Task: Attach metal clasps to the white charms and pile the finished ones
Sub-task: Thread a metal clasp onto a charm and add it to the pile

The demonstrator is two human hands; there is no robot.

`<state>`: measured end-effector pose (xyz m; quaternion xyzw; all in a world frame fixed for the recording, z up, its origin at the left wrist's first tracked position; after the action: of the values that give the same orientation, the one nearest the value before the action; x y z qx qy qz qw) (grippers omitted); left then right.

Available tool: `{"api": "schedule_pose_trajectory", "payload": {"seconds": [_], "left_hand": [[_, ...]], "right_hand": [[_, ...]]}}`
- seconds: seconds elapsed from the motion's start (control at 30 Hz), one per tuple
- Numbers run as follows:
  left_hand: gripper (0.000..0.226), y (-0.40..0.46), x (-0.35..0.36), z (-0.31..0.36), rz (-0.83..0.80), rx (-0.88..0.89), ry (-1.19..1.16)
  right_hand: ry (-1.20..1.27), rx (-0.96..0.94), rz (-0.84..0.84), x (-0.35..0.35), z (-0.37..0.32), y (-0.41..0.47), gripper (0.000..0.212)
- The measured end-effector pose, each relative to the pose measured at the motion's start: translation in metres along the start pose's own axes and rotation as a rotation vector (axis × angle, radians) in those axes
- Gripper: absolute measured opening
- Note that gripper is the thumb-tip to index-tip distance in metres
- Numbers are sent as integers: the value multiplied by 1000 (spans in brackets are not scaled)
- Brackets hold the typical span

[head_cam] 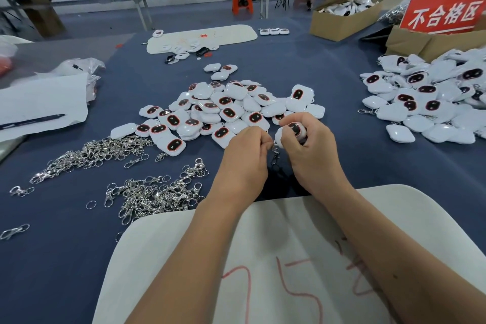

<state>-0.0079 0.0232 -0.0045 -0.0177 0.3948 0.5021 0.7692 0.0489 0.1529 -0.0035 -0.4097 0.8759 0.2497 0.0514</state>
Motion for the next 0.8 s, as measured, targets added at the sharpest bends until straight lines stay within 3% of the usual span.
{"api": "schedule_pose_trajectory", "payload": {"seconds": [0.27, 0.5, 0.8], "left_hand": [[10, 2, -5, 10, 136, 161, -164], [14, 2, -6, 7, 128, 181, -248], [12, 2, -12, 5, 243, 160, -225]], "right_hand": [[375, 203, -22, 0, 3, 2, 15], [479, 235, -66, -1, 4, 3, 18], [550, 263, -88, -1, 3, 2, 19]]}}
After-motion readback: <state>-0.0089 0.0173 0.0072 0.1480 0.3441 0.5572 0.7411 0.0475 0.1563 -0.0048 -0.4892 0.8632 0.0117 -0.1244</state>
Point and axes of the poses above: each hand's wrist, its own y-axis towards the middle knuckle, its own x-axis out of the palm, z = x × y, the point moved 2 cm from there along y, towards the middle knuckle, and after that the axes turned 1 degree about -x, right-handed, at the moved point
